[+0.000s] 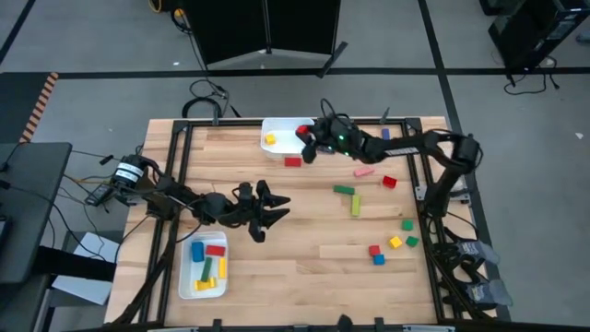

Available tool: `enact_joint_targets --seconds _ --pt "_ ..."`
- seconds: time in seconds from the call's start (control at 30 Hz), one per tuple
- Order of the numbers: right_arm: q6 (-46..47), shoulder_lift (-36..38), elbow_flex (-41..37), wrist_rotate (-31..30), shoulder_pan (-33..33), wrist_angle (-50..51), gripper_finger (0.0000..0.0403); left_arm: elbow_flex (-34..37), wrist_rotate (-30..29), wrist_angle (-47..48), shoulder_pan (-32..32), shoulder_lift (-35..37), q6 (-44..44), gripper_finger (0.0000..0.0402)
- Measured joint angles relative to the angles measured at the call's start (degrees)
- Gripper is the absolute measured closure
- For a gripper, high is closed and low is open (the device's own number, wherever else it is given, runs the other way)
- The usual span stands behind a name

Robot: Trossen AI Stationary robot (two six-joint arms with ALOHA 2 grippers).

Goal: Sort blocks by size
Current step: Put the red cube block into the top white bin, then put the red rectangular block into the bottom white bin

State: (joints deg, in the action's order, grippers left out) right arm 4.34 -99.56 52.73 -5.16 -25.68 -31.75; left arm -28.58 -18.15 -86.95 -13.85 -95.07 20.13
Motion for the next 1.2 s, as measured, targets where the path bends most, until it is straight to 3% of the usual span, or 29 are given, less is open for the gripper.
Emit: enact_joint_targets --seconds 0.23,0.37,0.53,0.67,0.9,1.03,1.2 --pt "2.8 -3.4 2.5 5.1 -4.2 -3.0 0.0174 0.0 -1.9 1.4 0.0 0.0 0.1 0.0214" --pt "3.0 -0.9 -0.5 7.7 -5.2 -6.4 0.0165 0.0 -7.0 4.4 0.0 0.0 1.2 0.0214" --pt "1.5 7.5 -9.2 8.2 -4.6 -13.7 0.0173 -0.4 -15.0 11.4 0.0 0.0 4.2 0.0214" --pt "0.7 16.9 -17.5 9.6 -2.1 -16.2 0.0183 -4.5 -23.1 25.2 0.3 0.0 5.5 0.0214" --pt "1.3 31.4 -29.5 9.1 7.0 -15.8 0.0197 -21.2 -36.2 68.8 3.6 -1.1 13.0 0.0214" --pt "1.5 36.6 -33.1 6.1 13.8 -15.6 0.0206 -28.9 -36.7 84.1 6.6 -4.4 17.5 0.0213" --pt "-1.8 39.1 -33.9 1.5 21.4 -15.8 0.0209 -33.0 -30.5 86.8 10.1 -10.3 21.8 0.0212"
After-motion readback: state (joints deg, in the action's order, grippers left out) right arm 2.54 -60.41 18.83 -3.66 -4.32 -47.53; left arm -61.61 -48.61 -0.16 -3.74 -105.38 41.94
